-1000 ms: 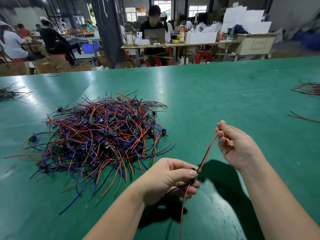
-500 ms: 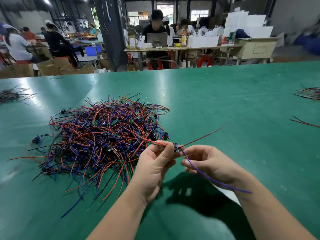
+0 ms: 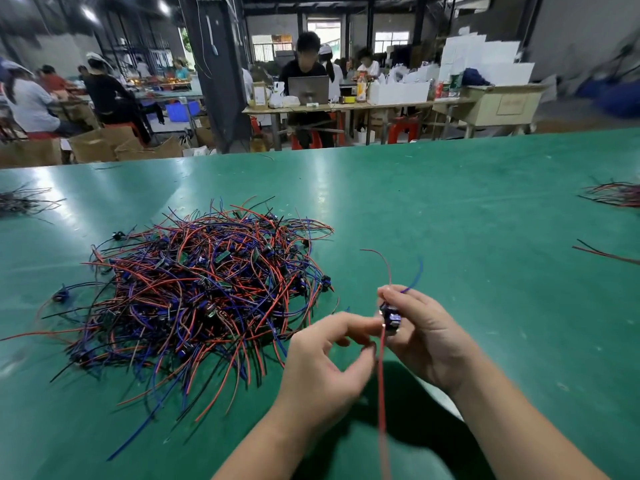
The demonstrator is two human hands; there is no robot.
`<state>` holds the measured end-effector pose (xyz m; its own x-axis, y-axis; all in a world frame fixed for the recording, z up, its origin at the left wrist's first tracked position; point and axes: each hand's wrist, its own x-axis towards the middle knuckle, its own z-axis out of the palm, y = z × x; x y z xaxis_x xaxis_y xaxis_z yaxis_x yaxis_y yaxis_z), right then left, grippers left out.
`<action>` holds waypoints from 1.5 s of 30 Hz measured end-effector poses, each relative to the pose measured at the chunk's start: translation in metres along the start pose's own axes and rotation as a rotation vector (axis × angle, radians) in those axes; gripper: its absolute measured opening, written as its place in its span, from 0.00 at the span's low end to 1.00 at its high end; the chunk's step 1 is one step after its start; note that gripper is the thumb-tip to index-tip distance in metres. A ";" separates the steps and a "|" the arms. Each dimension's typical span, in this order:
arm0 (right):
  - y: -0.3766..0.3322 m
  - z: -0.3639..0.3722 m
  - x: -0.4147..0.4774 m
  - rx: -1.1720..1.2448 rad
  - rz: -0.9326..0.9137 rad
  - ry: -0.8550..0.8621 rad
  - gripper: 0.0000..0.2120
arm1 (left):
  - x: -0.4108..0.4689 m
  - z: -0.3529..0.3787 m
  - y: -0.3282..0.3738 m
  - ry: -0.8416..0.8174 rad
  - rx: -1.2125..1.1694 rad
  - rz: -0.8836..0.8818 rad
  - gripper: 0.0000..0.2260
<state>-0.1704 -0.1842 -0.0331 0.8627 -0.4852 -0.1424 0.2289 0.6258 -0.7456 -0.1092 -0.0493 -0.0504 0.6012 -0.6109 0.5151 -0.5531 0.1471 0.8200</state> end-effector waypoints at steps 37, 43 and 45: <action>-0.038 -0.033 0.014 0.126 -0.305 0.379 0.07 | 0.003 -0.003 0.001 -0.374 -0.499 -0.748 0.15; -0.027 -0.028 -0.002 -0.661 -0.396 0.159 0.12 | 0.012 -0.001 -0.011 0.024 -0.507 -0.798 0.16; -0.008 -0.017 -0.007 -0.994 -0.305 -0.114 0.10 | 0.013 -0.001 -0.015 0.047 -0.519 -0.805 0.17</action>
<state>-0.1861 -0.1959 -0.0369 0.8801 -0.4450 0.1656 0.0150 -0.3225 -0.9464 -0.0928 -0.0588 -0.0556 0.7181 -0.6490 -0.2512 0.3542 0.0302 0.9347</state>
